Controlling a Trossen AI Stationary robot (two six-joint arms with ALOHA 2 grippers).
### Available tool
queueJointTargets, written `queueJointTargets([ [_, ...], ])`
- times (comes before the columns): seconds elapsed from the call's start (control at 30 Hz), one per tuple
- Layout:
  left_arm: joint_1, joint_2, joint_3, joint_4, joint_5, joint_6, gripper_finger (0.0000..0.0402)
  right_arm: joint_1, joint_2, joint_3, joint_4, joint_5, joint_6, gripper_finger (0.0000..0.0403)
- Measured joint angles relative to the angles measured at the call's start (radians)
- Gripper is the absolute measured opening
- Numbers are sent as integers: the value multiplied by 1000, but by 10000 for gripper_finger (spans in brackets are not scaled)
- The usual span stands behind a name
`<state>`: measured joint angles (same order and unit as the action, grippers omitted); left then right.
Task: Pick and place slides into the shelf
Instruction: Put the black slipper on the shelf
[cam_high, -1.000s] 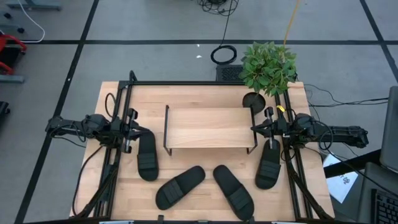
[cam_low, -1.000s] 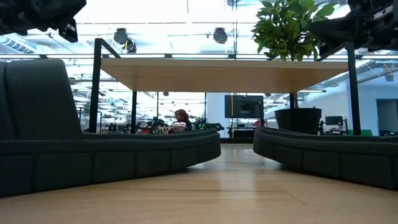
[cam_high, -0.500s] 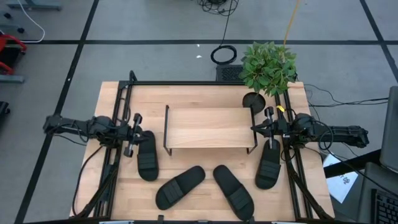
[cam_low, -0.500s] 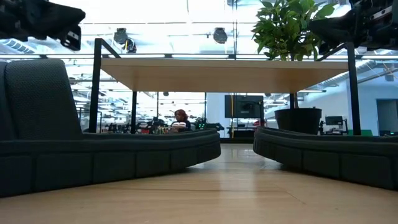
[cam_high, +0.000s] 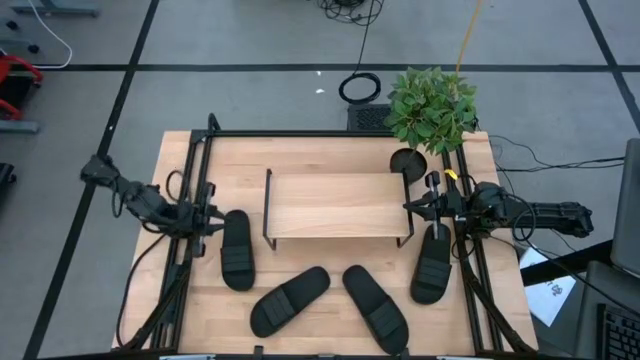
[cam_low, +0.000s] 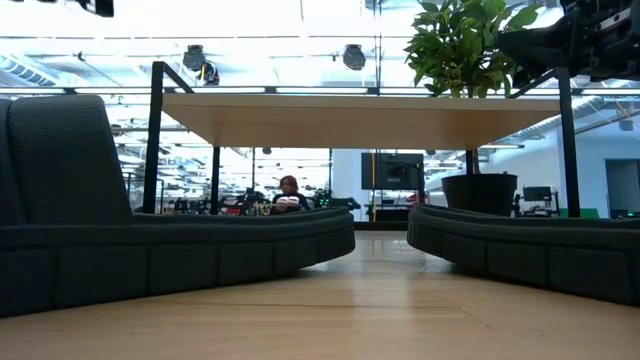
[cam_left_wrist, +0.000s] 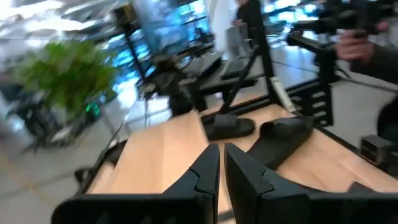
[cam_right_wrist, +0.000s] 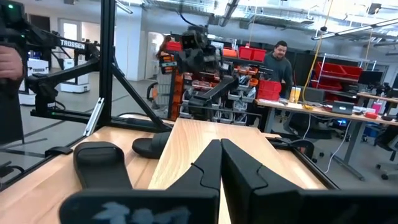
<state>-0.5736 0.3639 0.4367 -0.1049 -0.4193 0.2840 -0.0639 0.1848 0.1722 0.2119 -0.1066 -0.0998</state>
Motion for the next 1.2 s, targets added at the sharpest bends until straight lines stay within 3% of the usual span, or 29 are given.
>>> queueJointTargets([
  [0.23,-68,214,182,-124,-334,-41,33,0,0,0,-2,0,8,0],
  [0.33,-79,297,308,-270,-452,-62,33,0,0,0,-6,0,8,0],
  [0.4,-74,348,394,-463,-464,-137,33,0,0,0,-6,-1,8,0],
  [0.53,-54,428,548,-841,-328,-462,33,0,0,0,-7,-1,7,0],
  [0.67,-12,465,605,-1021,-102,-759,33,0,0,0,-8,-2,6,0],
  [1.0,54,452,397,-1034,229,-1022,33,0,22,0,-1,-2,-21,0],
  [1.2,109,387,272,-918,301,-1136,38,0,21,0,0,-29,-38,0],
])
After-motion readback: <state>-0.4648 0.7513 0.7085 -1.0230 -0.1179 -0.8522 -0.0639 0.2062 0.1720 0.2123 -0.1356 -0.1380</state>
